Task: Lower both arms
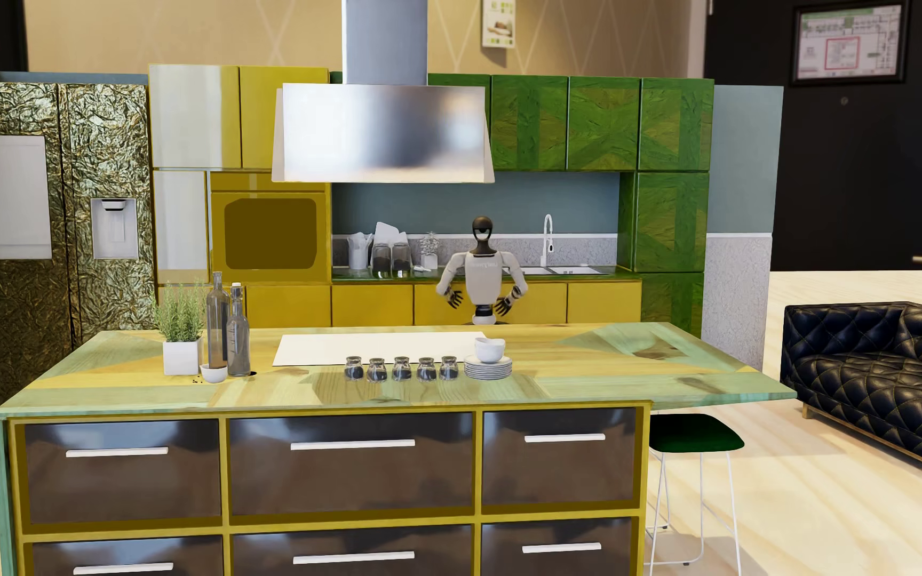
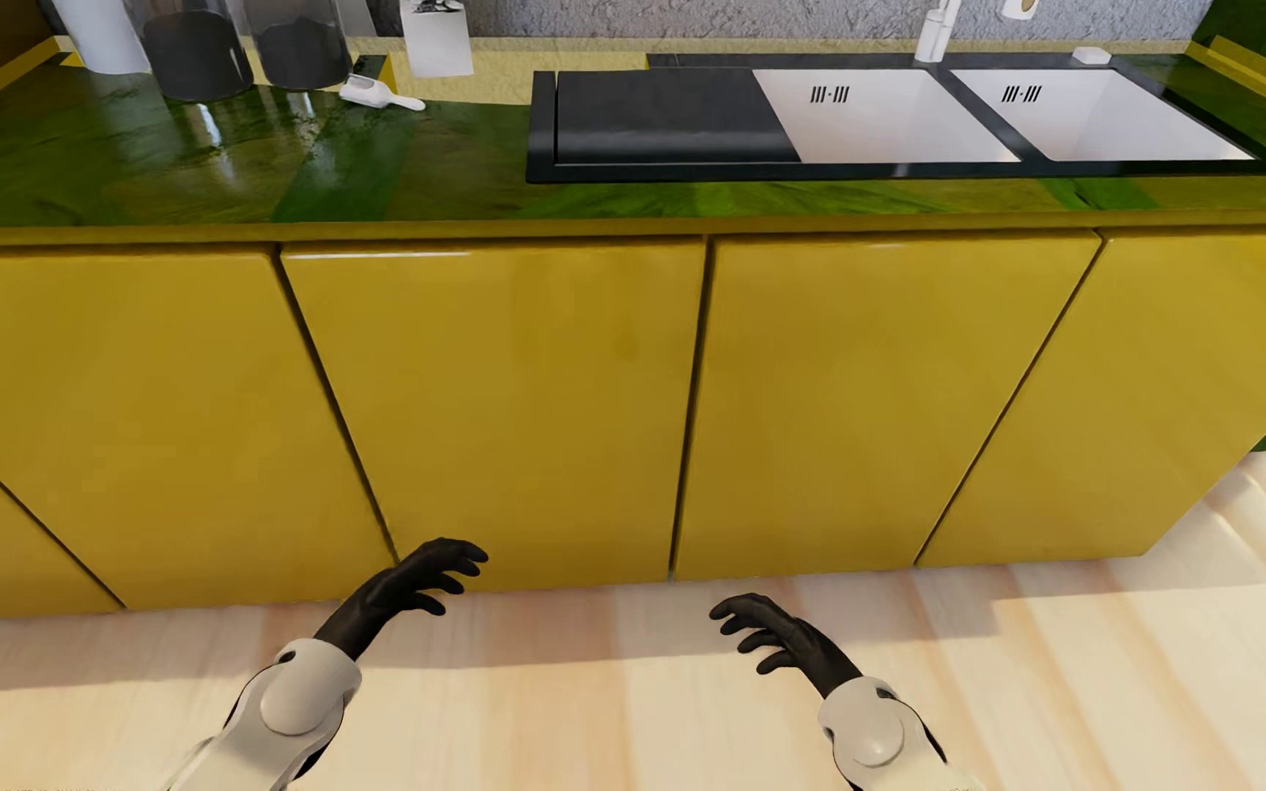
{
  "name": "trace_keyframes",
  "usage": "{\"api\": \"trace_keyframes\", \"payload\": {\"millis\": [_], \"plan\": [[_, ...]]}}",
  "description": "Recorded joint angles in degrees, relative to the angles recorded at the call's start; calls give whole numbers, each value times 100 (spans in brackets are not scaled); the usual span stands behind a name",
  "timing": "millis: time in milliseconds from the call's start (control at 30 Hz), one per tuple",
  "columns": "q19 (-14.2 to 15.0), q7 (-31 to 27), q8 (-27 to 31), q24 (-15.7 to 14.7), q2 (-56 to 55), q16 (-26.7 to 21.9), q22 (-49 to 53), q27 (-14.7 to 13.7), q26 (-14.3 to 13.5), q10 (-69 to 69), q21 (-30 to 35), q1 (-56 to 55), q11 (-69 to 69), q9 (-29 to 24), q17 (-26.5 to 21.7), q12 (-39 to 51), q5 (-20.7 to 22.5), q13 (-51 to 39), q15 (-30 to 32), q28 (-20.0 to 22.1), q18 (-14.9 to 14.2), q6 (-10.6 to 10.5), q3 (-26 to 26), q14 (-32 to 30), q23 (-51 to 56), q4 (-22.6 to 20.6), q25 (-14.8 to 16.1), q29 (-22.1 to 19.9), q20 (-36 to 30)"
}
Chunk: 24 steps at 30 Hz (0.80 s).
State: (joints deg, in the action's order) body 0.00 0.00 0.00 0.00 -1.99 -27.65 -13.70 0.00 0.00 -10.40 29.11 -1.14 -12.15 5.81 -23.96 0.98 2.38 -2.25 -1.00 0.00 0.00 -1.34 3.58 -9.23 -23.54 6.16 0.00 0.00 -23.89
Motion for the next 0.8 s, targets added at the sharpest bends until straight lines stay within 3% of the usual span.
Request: {"api": "trace_keyframes", "payload": {"millis": [267,467,800], "plan": [[0,0,0,0,27,216,-1111,0,0,1,716,33,-26,-112,224,452,28,-398,-33,0,0,-47,41,60,-1158,20,0,0,-861],[0,0,0,0,-21,404,-1255,0,0,53,97,37,6,-112,611,245,-7,-154,-17,0,0,11,99,125,-1394,-7,0,0,-520],[0,0,0,0,-65,452,-1137,0,0,46,-11,22,-77,-141,638,38,-8,65,-68,0,0,44,133,121,-1193,2,0,0,-238]]}}
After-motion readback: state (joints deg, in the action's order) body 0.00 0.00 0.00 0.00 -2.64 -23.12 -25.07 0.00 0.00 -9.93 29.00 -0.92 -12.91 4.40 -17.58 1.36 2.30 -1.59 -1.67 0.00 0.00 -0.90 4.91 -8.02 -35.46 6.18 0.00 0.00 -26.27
